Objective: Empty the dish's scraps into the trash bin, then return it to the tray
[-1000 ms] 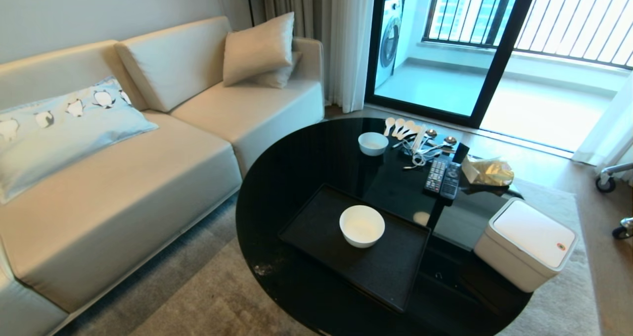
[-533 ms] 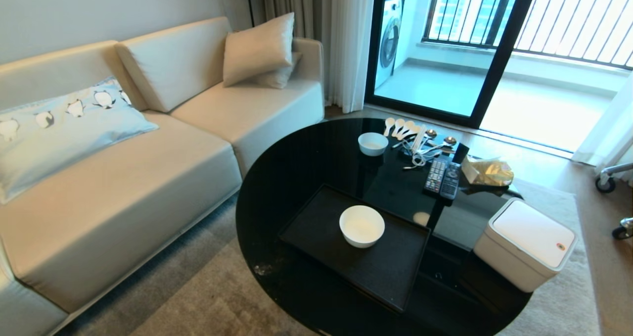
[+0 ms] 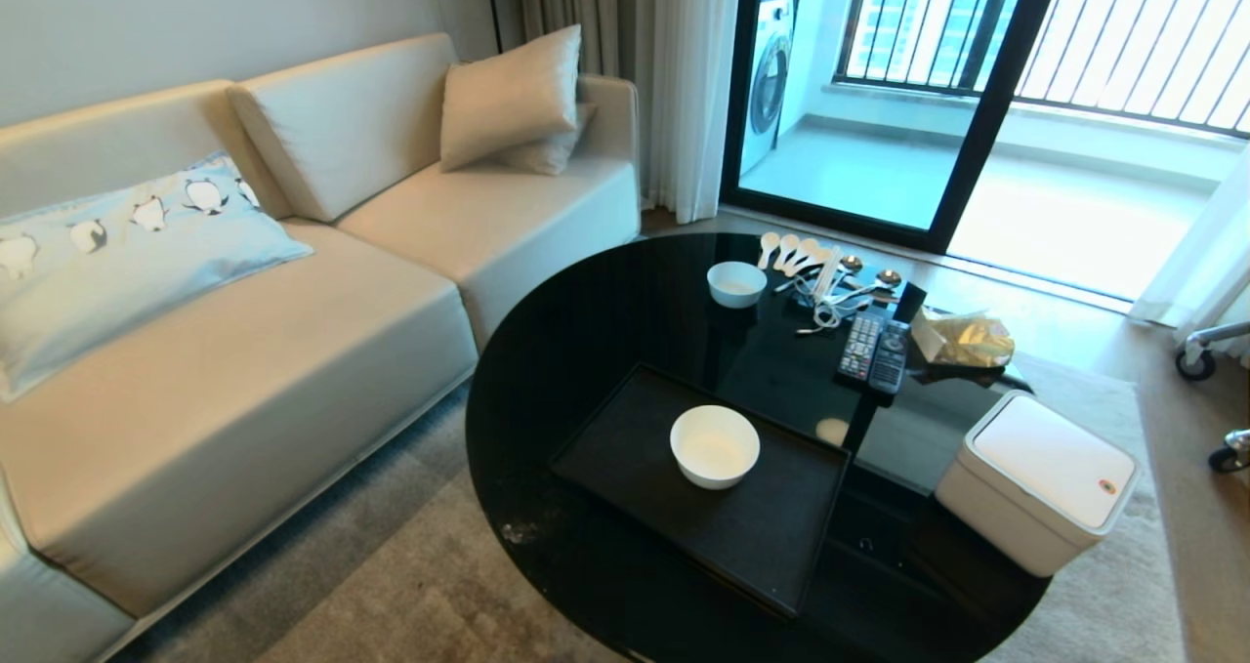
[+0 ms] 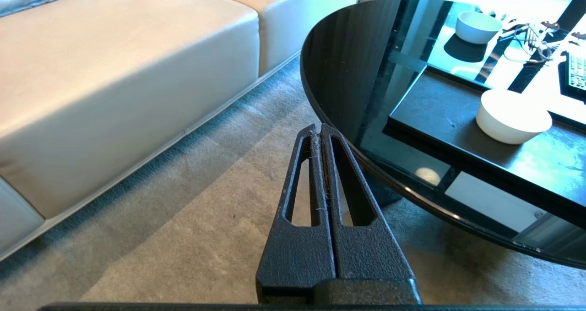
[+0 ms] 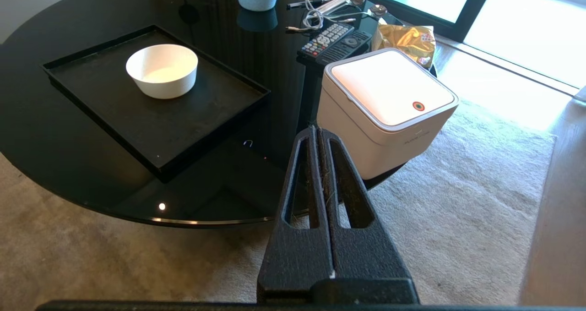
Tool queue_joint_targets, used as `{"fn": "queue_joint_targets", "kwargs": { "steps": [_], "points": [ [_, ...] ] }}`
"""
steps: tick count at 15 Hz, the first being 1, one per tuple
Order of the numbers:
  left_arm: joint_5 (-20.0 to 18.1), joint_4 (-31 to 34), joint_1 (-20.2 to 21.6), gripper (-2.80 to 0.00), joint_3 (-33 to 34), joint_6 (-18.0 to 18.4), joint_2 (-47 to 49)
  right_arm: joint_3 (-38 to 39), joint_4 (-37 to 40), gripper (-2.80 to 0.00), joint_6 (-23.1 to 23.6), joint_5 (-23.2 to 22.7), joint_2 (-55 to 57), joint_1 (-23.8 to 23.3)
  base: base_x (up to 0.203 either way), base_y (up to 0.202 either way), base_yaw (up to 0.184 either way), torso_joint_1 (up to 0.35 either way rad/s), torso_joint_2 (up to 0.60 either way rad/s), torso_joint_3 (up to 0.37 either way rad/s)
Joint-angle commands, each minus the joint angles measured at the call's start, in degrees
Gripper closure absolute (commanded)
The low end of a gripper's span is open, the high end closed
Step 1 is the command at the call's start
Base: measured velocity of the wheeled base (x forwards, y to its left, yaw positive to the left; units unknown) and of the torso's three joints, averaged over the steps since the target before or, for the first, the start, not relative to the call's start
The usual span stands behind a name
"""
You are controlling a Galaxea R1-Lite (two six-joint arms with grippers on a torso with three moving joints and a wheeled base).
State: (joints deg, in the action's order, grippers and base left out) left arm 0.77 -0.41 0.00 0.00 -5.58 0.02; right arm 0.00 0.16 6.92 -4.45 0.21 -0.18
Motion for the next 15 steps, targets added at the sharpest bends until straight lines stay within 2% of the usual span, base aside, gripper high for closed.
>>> {"fn": "queue_joint_targets", "kwargs": {
  "steps": [1, 8, 11, 15],
  "points": [
    [0.0, 0.0, 0.0, 0.0, 0.0, 0.0, 0.0, 0.0, 0.0, 0.0, -0.1, 0.0, -0.2, 0.0, 0.0, 0.0, 0.0, 0.0, 0.0, 0.0],
    [0.0, 0.0, 0.0, 0.0, 0.0, 0.0, 0.0, 0.0, 0.0, 0.0, -0.5, 0.1, -0.2, 0.0, 0.0, 0.0, 0.0, 0.0, 0.0, 0.0],
    [0.0, 0.0, 0.0, 0.0, 0.0, 0.0, 0.0, 0.0, -0.1, 0.0, -1.9, 2.5, -0.2, 0.0, 0.0, 0.0, 0.0, 0.0, 0.0, 0.0],
    [0.0, 0.0, 0.0, 0.0, 0.0, 0.0, 0.0, 0.0, -0.2, 0.0, -5.2, 2.9, -0.2, 0.0, 0.0, 0.0, 0.0, 0.0, 0.0, 0.0]
  ]
}}
